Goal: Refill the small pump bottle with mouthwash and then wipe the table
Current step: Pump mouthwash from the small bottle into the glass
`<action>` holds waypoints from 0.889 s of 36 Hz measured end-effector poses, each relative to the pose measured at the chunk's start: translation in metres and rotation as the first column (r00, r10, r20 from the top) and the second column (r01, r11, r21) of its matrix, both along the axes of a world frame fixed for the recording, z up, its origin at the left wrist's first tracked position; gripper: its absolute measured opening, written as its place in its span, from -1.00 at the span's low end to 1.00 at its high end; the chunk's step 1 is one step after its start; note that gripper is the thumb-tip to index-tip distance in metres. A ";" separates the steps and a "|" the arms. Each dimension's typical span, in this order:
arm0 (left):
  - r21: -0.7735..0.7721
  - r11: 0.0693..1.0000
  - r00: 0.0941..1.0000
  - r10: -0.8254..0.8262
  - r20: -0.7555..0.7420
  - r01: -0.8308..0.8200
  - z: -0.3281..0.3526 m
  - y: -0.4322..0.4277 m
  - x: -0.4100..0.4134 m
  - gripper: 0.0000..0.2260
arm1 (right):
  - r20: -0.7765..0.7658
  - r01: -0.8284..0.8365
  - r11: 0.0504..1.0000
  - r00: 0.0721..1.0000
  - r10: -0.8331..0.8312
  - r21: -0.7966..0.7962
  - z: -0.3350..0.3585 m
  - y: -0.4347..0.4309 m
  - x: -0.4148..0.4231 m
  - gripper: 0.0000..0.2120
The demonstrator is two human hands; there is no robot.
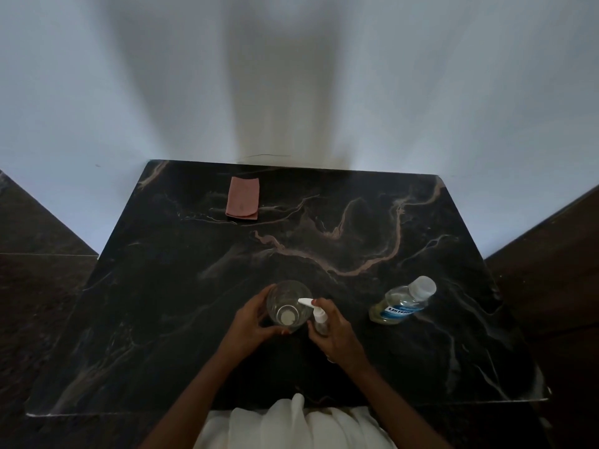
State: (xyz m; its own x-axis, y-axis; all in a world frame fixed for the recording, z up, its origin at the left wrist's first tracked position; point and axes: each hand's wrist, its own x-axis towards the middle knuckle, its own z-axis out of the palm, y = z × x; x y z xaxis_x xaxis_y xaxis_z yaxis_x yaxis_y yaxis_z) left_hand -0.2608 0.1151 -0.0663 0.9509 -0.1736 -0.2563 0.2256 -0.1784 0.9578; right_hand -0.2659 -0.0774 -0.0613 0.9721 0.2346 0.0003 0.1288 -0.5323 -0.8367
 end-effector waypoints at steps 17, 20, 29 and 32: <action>0.014 1.000 1.000 0.002 -0.015 -0.002 0.006 -0.002 0.000 -0.25 | -0.019 -0.001 1.000 1.000 0.002 0.004 0.000 -0.002 -0.002 -0.40; 0.025 1.000 1.000 -0.003 -0.012 0.004 0.006 -0.002 0.000 -0.25 | -0.023 -0.013 1.000 1.000 0.012 -0.020 0.000 -0.001 -0.002 -0.44; 0.009 1.000 1.000 0.006 -0.009 -0.006 0.006 -0.002 0.000 -0.26 | -0.031 -0.036 0.998 0.999 0.035 -0.049 0.004 -0.001 0.000 -0.50; 0.007 1.000 1.000 0.000 -0.006 0.000 0.006 -0.002 -0.001 -0.24 | -0.044 -0.022 1.000 0.999 0.021 -0.014 0.004 -0.002 -0.001 -0.39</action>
State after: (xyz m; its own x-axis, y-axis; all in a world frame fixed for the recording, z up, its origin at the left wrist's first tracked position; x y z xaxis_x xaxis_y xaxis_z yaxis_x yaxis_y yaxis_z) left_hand -0.2617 0.1135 -0.0606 0.9494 -0.1720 -0.2628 0.2309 -0.1851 0.9552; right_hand -0.2665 -0.0790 -0.0575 0.9659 0.2550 -0.0453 0.1039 -0.5419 -0.8340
